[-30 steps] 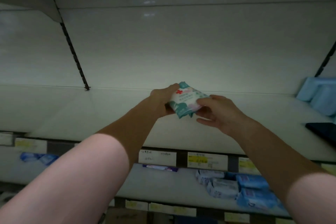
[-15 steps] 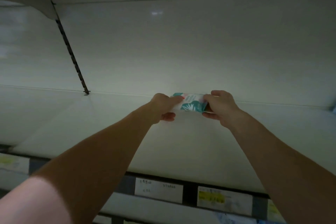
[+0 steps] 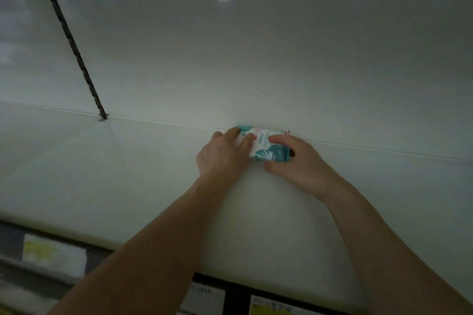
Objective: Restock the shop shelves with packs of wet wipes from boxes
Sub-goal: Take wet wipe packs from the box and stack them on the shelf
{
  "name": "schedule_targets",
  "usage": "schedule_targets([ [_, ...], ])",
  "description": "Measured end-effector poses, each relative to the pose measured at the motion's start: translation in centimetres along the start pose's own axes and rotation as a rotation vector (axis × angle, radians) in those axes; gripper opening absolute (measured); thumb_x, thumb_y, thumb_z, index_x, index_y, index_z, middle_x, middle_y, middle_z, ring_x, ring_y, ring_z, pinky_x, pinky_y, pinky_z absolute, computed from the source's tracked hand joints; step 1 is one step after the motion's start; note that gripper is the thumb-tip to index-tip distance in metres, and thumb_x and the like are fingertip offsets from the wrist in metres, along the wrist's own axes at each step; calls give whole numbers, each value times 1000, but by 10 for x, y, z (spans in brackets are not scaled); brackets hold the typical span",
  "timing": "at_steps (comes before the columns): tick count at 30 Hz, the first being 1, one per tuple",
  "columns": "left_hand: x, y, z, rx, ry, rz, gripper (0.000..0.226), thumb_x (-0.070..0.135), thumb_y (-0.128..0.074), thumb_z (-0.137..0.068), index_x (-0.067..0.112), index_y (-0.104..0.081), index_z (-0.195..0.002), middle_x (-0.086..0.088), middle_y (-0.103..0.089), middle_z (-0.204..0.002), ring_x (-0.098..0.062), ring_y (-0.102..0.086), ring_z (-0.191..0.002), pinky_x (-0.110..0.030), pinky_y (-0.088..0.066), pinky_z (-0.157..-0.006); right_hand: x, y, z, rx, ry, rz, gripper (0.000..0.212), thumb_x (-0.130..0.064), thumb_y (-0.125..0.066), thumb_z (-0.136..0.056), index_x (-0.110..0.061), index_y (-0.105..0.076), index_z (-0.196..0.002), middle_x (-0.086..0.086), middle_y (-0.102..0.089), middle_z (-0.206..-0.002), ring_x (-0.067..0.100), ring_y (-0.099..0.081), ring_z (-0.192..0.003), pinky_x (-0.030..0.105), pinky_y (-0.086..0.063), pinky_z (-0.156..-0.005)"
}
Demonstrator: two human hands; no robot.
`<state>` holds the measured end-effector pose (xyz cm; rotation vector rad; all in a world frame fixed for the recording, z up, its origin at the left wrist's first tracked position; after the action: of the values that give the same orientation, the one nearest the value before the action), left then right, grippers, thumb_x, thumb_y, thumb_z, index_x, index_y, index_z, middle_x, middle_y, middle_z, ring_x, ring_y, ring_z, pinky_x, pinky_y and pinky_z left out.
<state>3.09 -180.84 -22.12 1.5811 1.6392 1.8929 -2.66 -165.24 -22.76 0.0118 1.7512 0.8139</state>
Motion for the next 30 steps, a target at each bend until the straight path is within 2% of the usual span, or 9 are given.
schedule_targets([
  [2, -2, 0, -1, 22, -12, 19, 43, 56, -33, -96, 36, -57, -125, -7, -60, -122, -30, -55, -114, -34, -40, -91, -4, 10, -3, 145, 68, 126, 37, -18, -73, -80, -23, -65, -116, 2, -60, -123, 16, -58, -110, 22, -45, -94],
  [4, -5, 1, -2, 28, -32, 76, 43, 56, -33, -96, 36, -57, -125, -5, -61, -125, -27, -55, -116, -32, -39, -93, -8, 16, -2, 236, 78, 218, 28, -22, -69, -83, -26, -68, -111, 0, -65, -118, 19, -60, -106, 27, -45, -90],
  [6, -4, -1, -3, -17, -69, 106, 47, 56, -43, -92, 37, -50, -134, -2, -57, -131, -24, -52, -122, -32, -37, -99, -10, 20, -1, 274, 82, 276, 27, -25, -66, -86, -29, -67, -113, -1, -64, -119, 19, -59, -105, 27, -44, -87],
  [10, -3, -6, -3, -99, -176, -13, 65, 40, -63, -82, 38, -38, -142, 0, -53, -130, -21, -50, -123, -30, -37, -102, -9, 10, -4, 126, 85, 311, 40, -19, -64, -86, -27, -57, -124, 4, -53, -129, 21, -53, -115, 23, -38, -91],
  [13, -2, -7, -4, -93, -241, 34, 61, 25, -60, -84, 33, -42, -142, -2, -55, -130, -23, -49, -123, -33, -39, -103, -6, 8, -3, 74, 67, 368, 46, -11, -60, -85, -25, -49, -127, 9, -46, -125, 27, -54, -109, 29, -42, -92],
  [18, 5, -12, -1, -118, -318, 73, 58, 19, -61, -86, 27, -44, -141, -4, -62, -122, -26, -52, -116, -36, -38, -104, 1, 22, -2, 93, -11, 434, 47, -7, -59, -84, -26, -47, -125, 8, -43, -123, 26, -53, -101, 27, -39, -83],
  [25, 7, -11, -1, -117, -324, 85, 62, 20, -59, -89, 30, -35, -145, -3, -61, -123, -24, -51, -114, -38, -37, -104, 2, 21, -1, 108, -4, 430, 46, -5, -56, -86, -25, -45, -125, 5, -40, -117, 20, -47, -91, 24, -35, -80],
  [27, 7, -10, -2, -106, -324, 110, 59, 20, -60, -88, 30, -40, -142, -2, -62, -120, -24, -53, -112, -38, -38, -103, 2, 22, -2, 105, 6, 420, 45, -6, -58, -85, -25, -48, -124, 6, -43, -117, 20, -48, -91, 22, -35, -78],
  [30, 6, -11, -2, -135, -324, 161, 56, 27, -61, -82, 29, -49, -136, -2, -64, -116, -24, -56, -109, -36, -41, -102, 0, 27, -3, 120, 29, 373, 38, -20, -63, -86, -27, -54, -122, 6, -51, -123, 14, -47, -93, 20, -33, -78],
])
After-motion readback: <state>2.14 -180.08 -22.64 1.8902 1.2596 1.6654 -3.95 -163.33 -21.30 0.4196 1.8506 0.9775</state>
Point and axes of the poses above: each hand's wrist, its own z-axis away from the middle knuckle, its own y-axis out of the back of the hand, x = y × z, the point moved 8 cm from there along -z, towards the middle knuckle
